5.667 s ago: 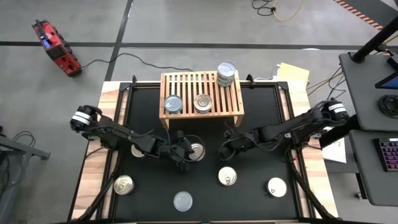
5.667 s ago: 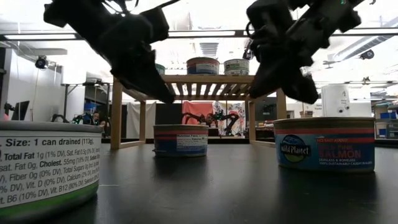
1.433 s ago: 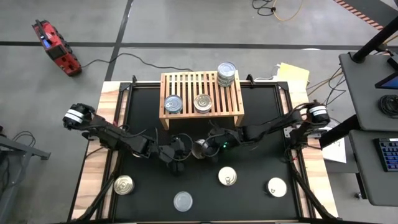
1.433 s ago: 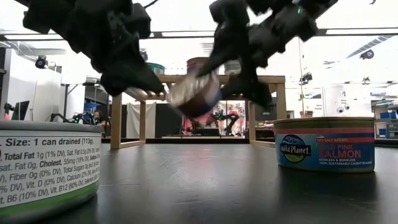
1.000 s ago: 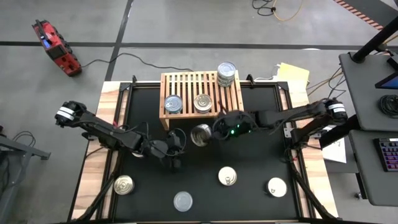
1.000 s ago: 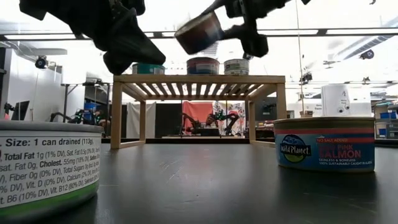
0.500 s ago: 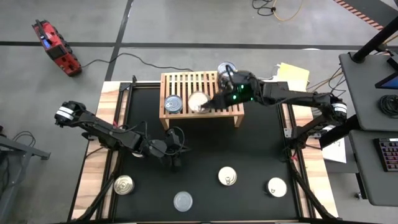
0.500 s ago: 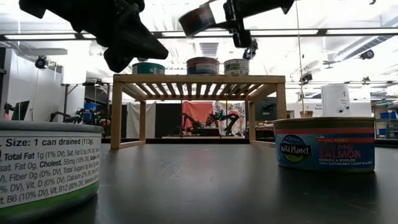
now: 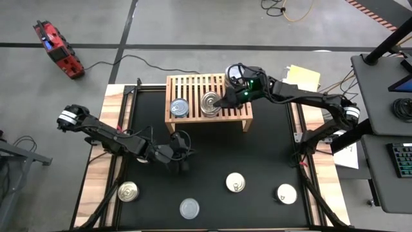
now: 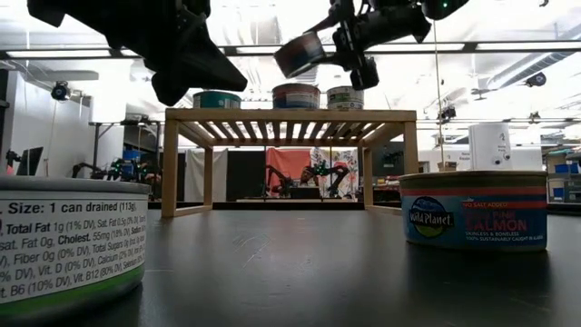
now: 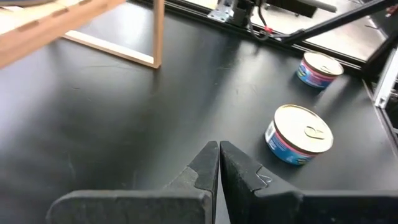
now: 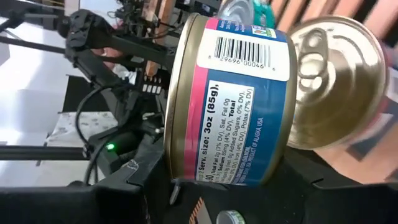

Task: Stack canned seafood by type on shelf
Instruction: Stack the blue pink tuna can on top of the blue pink tuna can on the shelf

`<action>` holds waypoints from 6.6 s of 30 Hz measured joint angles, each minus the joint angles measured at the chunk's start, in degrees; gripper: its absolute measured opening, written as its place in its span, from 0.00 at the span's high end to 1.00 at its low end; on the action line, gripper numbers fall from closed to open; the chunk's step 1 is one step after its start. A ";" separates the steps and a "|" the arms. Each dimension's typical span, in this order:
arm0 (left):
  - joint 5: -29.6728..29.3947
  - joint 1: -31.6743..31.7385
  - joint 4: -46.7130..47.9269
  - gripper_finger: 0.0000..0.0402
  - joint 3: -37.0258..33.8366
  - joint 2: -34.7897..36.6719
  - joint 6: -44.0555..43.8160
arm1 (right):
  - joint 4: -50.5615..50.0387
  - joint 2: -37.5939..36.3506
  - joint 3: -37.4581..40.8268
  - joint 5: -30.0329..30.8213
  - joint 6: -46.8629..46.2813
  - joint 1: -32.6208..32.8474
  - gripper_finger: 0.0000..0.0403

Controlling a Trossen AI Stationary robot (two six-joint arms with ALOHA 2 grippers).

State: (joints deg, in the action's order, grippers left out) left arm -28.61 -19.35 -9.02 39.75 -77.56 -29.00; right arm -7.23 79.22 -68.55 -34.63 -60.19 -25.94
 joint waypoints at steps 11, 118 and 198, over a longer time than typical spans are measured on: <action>-0.88 0.04 0.01 1.00 0.00 -0.02 -0.01 | 0.56 0.02 2.73 0.77 -1.67 -0.59 0.52; -15.88 5.38 -8.97 1.00 10.10 -0.07 27.14 | 8.81 2.01 2.54 14.73 -7.73 0.06 0.27; -15.86 8.31 -6.14 1.00 10.03 -0.07 27.00 | 4.51 2.65 2.54 24.71 27.26 3.94 0.26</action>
State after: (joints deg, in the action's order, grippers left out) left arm -44.47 -11.05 -15.16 49.78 -77.62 -2.00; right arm -2.72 81.87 -66.02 -9.92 -32.93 -22.00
